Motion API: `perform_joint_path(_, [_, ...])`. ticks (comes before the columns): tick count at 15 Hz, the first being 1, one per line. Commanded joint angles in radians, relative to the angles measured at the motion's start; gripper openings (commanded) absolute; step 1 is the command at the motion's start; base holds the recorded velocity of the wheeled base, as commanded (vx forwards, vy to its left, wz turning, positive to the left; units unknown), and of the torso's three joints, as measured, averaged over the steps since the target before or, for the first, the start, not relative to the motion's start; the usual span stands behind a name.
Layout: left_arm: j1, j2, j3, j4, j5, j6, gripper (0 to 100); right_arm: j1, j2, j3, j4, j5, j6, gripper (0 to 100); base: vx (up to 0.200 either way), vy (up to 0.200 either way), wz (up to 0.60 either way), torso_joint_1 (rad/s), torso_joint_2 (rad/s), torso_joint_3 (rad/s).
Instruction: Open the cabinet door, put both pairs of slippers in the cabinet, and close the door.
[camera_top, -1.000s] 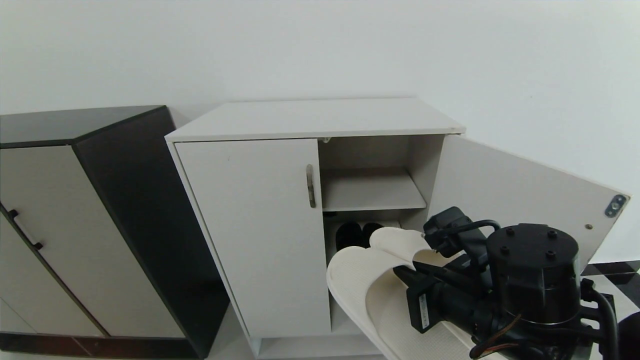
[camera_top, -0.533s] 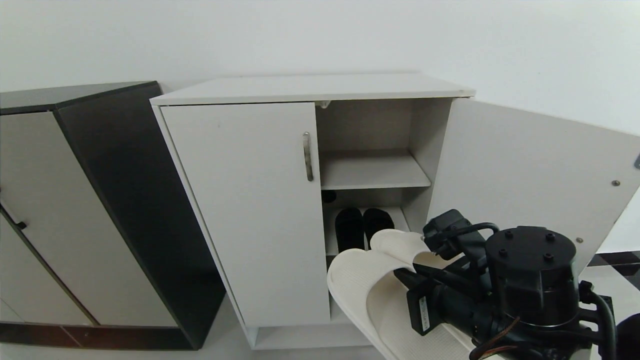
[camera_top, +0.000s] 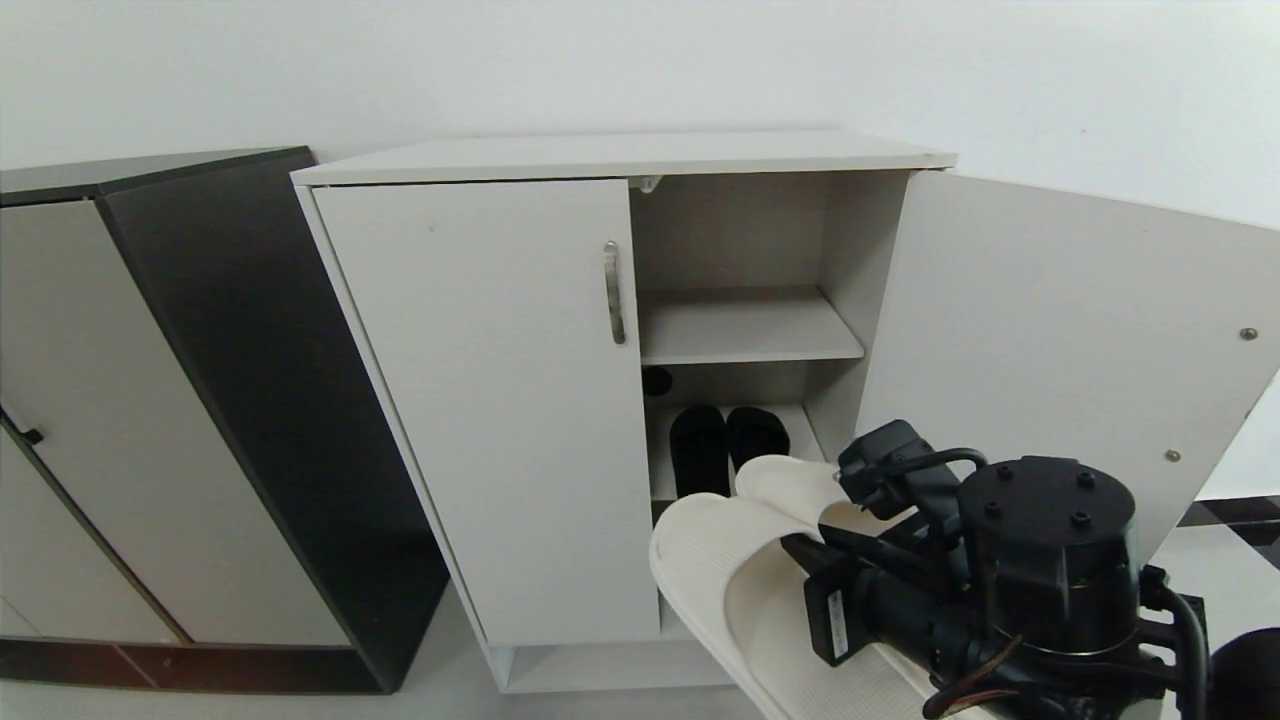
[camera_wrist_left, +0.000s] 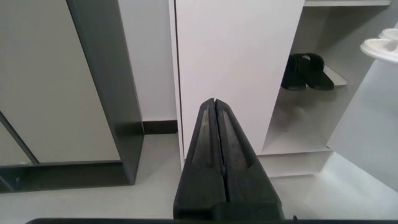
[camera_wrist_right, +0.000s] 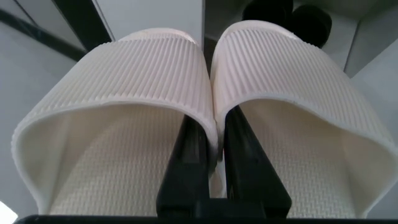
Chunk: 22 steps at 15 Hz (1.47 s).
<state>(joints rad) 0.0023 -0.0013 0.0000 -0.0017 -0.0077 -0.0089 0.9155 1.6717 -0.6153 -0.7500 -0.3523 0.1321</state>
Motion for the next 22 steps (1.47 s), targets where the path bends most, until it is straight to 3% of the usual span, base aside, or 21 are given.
perform_joint_path(1, [0.001,0.001,0.000,0.000,0.000,0.000,0,-0.001,0.068,-0.034,-0.043,-0.057,-0.009,0,0.000,0.000,0.00,0.000,0.00,0.000])
perform_joint_path(3, [0.001,0.001,0.000,0.000,0.000,0.001,0,0.003,0.155,-0.218,0.097,-0.284,0.004,0,0.000,0.000,0.00,0.000,0.00,0.000])
perform_joint_path(5, [0.001,0.001,0.000,0.000,-0.002,0.003,0,0.009,0.178,-0.412,0.305,-0.338,0.089,0,0.000,0.000,0.00,0.000,0.00,0.000])
perform_joint_path(7, [0.001,0.001,0.000,0.000,-0.006,0.004,0,0.029,0.180,-0.629,0.617,-0.378,0.201,0,0.000,0.000,0.00,0.000,0.00,0.000])
perform_joint_path(9, [0.001,0.001,0.000,0.000,-0.006,0.004,0,0.036,0.243,-0.837,0.748,-0.504,0.274,0,0.000,0.000,0.00,0.000,0.00,0.000])
perform_joint_path(14, [0.001,0.001,0.000,0.000,-0.005,0.004,0,0.036,0.261,-0.886,0.715,-0.531,0.227,0,0.000,0.000,0.00,0.000,0.00,0.000])
perform_joint_path(18, [0.001,0.001,0.000,0.000,-0.005,0.004,0,0.009,0.255,-0.813,0.650,-0.531,0.211,0,0.000,0.000,0.00,0.000,0.00,0.000])
perform_joint_path(22, [0.001,0.001,0.000,0.000,-0.005,0.006,0,-0.033,0.241,-0.725,0.483,-0.493,0.112,0,0.000,0.000,0.00,0.000,0.00,0.000])
